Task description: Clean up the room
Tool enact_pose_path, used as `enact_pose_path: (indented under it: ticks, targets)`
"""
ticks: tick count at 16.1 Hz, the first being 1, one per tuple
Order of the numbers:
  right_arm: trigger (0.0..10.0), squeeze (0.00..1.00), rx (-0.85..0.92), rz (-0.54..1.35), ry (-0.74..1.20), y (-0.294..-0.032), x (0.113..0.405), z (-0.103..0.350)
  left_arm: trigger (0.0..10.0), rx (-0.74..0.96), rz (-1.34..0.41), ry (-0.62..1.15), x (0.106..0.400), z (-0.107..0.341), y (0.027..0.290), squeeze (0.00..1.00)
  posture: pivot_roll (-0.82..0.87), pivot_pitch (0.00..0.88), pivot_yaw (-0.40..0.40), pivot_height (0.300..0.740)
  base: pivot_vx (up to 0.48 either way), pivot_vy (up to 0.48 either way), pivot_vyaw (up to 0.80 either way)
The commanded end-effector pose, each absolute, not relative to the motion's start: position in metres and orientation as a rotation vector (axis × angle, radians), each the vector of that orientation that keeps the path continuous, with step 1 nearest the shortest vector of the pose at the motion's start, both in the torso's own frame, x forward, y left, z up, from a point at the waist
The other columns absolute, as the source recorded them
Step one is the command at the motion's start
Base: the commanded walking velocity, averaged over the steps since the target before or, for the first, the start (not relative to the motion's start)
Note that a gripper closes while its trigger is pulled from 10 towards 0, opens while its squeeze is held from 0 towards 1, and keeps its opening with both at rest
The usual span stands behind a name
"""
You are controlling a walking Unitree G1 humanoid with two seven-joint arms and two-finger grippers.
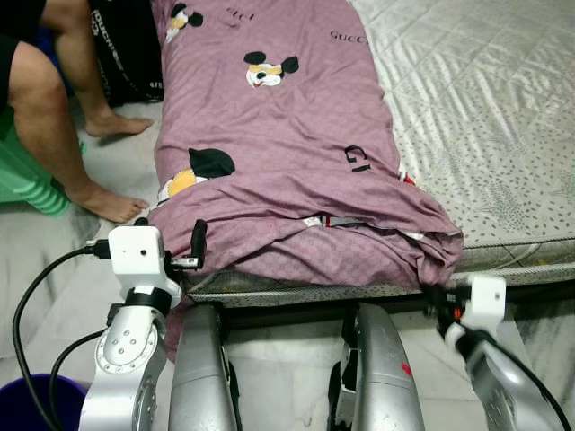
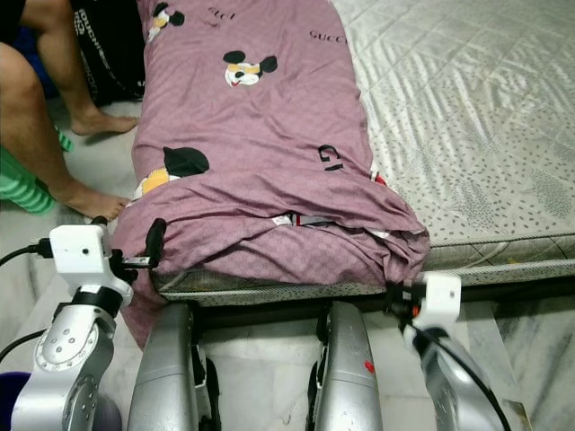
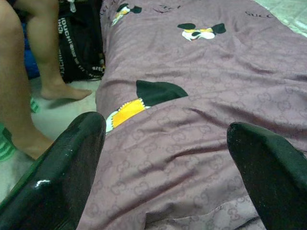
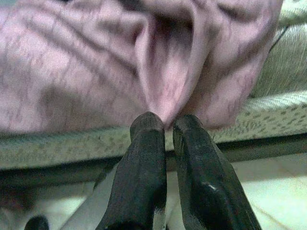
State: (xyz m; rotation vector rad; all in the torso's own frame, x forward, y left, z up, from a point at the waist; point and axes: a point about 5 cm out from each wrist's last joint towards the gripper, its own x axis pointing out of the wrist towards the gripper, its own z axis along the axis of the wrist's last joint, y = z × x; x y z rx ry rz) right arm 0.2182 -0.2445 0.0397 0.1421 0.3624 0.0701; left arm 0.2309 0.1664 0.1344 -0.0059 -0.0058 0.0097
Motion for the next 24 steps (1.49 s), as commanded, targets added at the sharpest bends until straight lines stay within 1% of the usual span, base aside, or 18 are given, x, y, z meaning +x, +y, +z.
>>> enact_pose_path:
  ticks: [1, 2, 3, 4, 5, 6, 8, 9, 12, 15, 16, 17, 18, 22, 23, 24]
  targets:
    - [0.0, 0.0, 0.126, 0.066, 0.372, -0.248, 0.215, 0.041, 10.0, 0.0, 0.011, -0.004, 0.231, 0.132, 0.17, 0.0, -0.01, 0.128, 0.046, 0.572, 0.0, 0.0, 0.0]
    - [0.0, 0.0, 0.105, 0.059, 0.367, -0.249, 0.217, 0.043, 10.0, -0.001, 0.009, -0.008, 0.232, 0.133, 0.17, 0.0, -0.01, 0.122, 0.048, 0.572, 0.0, 0.0, 0.0]
    - [9.4, 0.15, 0.067, 0.072, 0.339, -0.247, 0.223, 0.049, 10.0, -0.001, 0.006, -0.014, 0.234, 0.134, 0.17, 0.0, -0.01, 0.117, 0.05, 0.572, 0.0, 0.0, 0.0]
    - [10.0, 1.0, 0.042, 0.092, 0.274, -0.241, 0.236, 0.062, 10.0, 0.0, 0.005, -0.018, 0.235, 0.135, 0.17, 0.0, -0.01, 0.113, 0.052, 0.572, 0.0, 0.0, 0.0]
    - [10.0, 1.0, 0.006, 0.116, 0.213, -0.236, 0.245, 0.075, 10.0, 0.001, 0.005, -0.021, 0.235, 0.135, 0.17, 0.0, -0.01, 0.112, 0.052, 0.572, 0.0, 0.0, 0.0]
    - [10.0, 1.0, -0.097, 0.194, 0.119, -0.221, 0.261, 0.097, 10.0, 0.003, 0.004, -0.025, 0.236, 0.135, 0.171, 0.0, 0.0, 0.114, 0.053, 0.572, 0.0, 0.0, 0.0]
    - [10.0, 1.0, -0.171, 0.254, 0.067, -0.212, 0.27, 0.108, 10.0, 0.005, 0.004, -0.027, 0.236, 0.136, 0.171, 0.0, 0.01, 0.115, 0.052, 0.572, 0.0, 0.0, 0.0]
    - [10.0, 1.0, -0.264, 0.291, 0.043, -0.207, 0.279, 0.112, 10.0, 0.007, 0.004, -0.028, 0.235, 0.136, 0.171, 0.0, 0.01, 0.116, 0.052, 0.572, 0.0, 0.0, 0.0]
    - [10.0, 1.0, -0.407, 0.311, 0.026, -0.207, 0.292, 0.113, 10.0, 0.011, 0.006, -0.027, 0.234, 0.135, 0.172, 0.0, 0.01, 0.123, 0.049, 0.572, 0.0, 0.0, 0.0]
    - [10.0, 1.0, -0.651, 0.46, 0.045, -0.19, 0.303, 0.094, 10.0, 0.01, -0.002, -0.027, 0.233, 0.135, 0.17, 0.0, 0.02, 0.139, 0.05, 0.572, 0.0, 0.0, 0.0]
    - [10.0, 1.0, -0.683, 0.479, 0.05, -0.185, 0.307, 0.091, 10.0, 0.011, -0.007, -0.027, 0.233, 0.136, 0.169, 0.0, 0.03, 0.143, 0.049, 0.572, 0.0, 0.0, 0.0]
    - [10.0, 0.26, -0.71, 0.499, 0.046, -0.177, 0.314, 0.089, 10.0, 0.012, -0.01, -0.026, 0.232, 0.136, 0.169, 0.0, 0.04, 0.154, 0.045, 0.572, 0.0, 0.0, 0.0]
    - [10.0, 0.0, -0.765, 0.507, 0.029, -0.171, 0.321, 0.089, 10.0, 0.014, -0.005, -0.025, 0.23, 0.137, 0.17, 0.0, 0.05, 0.163, 0.04, 0.572, 0.0, 0.0, 0.0]
    - [10.0, 0.0, -0.84, 0.407, -0.014, -0.164, 0.342, 0.098, 10.0, 0.017, 0.01, -0.017, 0.225, 0.136, 0.171, 0.0, 0.06, 0.183, 0.024, 0.572, 0.0, 0.0, 0.0]
    - [10.0, 0.0, -0.84, 0.387, -0.007, -0.165, 0.345, 0.098, 10.0, 0.016, 0.011, -0.016, 0.224, 0.136, 0.171, 0.0, 0.06, 0.187, 0.023, 0.572, 0.0, 0.0, 0.0]
    - [10.0, 0.0, -0.849, 0.362, 0.04, -0.166, 0.348, 0.092, 10.0, 0.013, 0.014, -0.014, 0.224, 0.136, 0.17, 0.0, 0.06, 0.191, 0.02, 0.572, 0.0, 0.0, 0.0]
